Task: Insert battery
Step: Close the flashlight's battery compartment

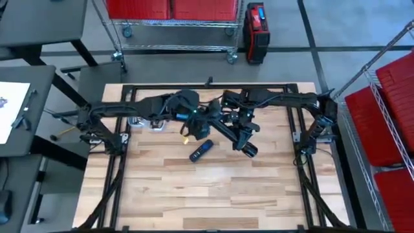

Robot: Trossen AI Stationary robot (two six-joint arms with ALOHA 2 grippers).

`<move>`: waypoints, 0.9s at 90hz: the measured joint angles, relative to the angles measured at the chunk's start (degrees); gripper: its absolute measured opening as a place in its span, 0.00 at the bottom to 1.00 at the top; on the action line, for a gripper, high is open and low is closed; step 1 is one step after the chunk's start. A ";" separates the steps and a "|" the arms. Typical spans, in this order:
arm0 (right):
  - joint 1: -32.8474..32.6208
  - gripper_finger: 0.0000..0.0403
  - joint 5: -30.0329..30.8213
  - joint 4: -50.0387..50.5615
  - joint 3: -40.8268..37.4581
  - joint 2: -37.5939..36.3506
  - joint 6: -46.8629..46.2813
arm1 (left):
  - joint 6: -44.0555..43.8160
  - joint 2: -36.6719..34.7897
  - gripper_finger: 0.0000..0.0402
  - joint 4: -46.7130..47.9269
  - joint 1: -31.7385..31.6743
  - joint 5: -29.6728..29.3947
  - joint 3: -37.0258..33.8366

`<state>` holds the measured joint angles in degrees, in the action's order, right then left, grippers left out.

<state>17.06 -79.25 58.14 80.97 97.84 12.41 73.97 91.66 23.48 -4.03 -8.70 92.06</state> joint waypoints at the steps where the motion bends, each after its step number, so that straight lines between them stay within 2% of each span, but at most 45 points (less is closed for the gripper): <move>1: 0.09 0.33 0.02 -0.03 0.00 0.00 0.20 | -1.44 -0.18 0.35 0.01 -0.11 -0.47 -0.01; 20: 2.02 0.33 1.22 -0.75 0.01 -1.48 1.13 | -21.89 -6.22 0.35 -1.18 -2.28 -5.37 -0.01; 38: 4.29 0.33 6.14 -2.27 0.90 -4.38 0.64 | -52.57 -12.64 0.35 -0.76 -5.63 -5.96 0.09; 45: 5.51 0.33 6.53 -2.96 1.79 -4.77 -2.37 | -60.84 -14.48 0.35 2.20 -7.08 -5.91 0.18; 64: 9.48 0.33 7.72 -0.53 3.15 -4.98 -10.44 | -71.27 -16.11 0.35 19.06 -11.26 -5.65 0.17; 73: 11.72 0.33 8.56 3.12 3.15 -4.98 -13.64 | -72.80 -16.00 0.35 27.45 -13.42 -5.65 0.14; 81: 13.46 0.33 8.97 5.88 2.94 -4.81 -16.99 | -72.30 -15.64 0.35 31.10 -15.05 -5.56 -0.52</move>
<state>30.52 -70.28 64.01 83.91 93.03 -4.58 1.66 76.02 54.58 -19.08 -14.25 91.53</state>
